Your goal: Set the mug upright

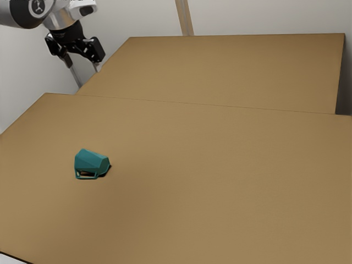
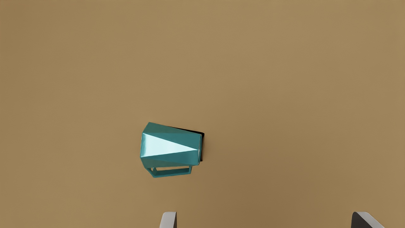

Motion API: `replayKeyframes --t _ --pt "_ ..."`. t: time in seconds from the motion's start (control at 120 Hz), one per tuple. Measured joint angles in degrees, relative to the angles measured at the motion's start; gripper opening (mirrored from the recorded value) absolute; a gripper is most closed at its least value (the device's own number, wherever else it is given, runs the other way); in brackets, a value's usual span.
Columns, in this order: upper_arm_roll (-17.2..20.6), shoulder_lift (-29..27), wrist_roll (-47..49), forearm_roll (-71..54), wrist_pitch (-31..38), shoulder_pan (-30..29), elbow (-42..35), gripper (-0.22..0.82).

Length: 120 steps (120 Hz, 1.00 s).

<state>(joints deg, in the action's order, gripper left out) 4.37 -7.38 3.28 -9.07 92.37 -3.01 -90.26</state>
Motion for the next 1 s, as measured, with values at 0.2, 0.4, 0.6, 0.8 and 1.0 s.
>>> replayKeyframes --t 0.2,0.4,0.6,0.8,1.0 --pt "-0.8 -0.8 0.7 -0.2 0.9 -0.9 -2.1 0.6" --pt "-0.9 0.1 1.2 5.0 1.7 -8.5 -3.4 0.6" --pt "-0.9 4.7 1.4 13.3 1.3 -17.2 -3.7 0.6" --pt "-1.6 10.8 1.4 16.0 0.8 -20.4 -3.6 0.6" --pt "-4.7 17.8 -0.4 20.0 0.5 -23.7 -3.2 0.6"
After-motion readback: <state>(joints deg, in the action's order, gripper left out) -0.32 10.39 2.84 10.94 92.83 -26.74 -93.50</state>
